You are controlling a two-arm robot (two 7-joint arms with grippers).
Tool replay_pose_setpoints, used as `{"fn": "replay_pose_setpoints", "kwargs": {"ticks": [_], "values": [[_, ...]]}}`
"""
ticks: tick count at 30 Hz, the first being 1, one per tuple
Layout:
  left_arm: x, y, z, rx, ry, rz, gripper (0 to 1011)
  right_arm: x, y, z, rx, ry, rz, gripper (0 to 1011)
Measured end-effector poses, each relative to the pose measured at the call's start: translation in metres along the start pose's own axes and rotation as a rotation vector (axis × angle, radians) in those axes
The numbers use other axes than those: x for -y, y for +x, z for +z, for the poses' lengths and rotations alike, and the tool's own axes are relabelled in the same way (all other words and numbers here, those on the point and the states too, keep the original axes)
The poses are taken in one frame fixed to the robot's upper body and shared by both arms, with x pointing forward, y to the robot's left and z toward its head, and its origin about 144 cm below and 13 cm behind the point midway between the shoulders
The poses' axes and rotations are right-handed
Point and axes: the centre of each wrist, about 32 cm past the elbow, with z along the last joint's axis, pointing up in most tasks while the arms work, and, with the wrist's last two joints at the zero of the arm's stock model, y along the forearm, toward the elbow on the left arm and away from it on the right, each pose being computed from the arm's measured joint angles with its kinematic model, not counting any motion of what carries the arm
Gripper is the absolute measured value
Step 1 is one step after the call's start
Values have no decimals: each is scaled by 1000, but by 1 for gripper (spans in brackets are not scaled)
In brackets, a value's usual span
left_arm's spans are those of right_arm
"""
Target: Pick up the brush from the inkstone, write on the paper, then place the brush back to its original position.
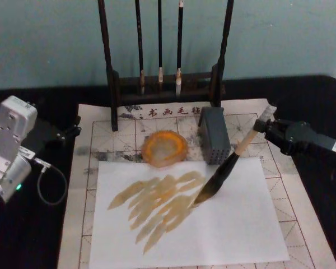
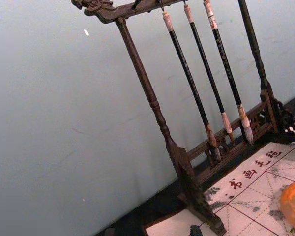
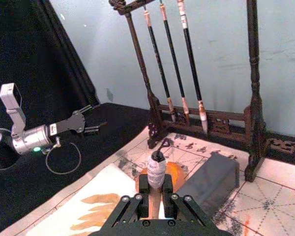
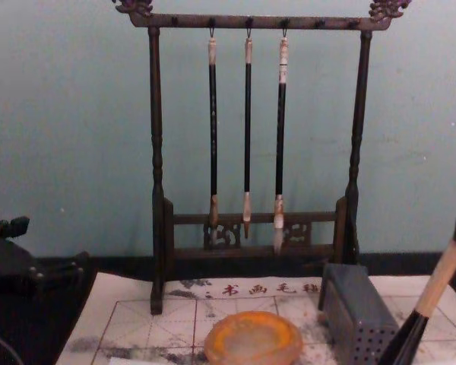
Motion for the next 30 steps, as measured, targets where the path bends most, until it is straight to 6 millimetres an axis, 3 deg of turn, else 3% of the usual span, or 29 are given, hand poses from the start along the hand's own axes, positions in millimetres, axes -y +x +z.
{"fn": "replay_pose_setpoints", "kwargs": {"ticks": [30], "values": [[0,0,0,0,0,0,1001,12,3,6,-6,63,-53,178]]}}
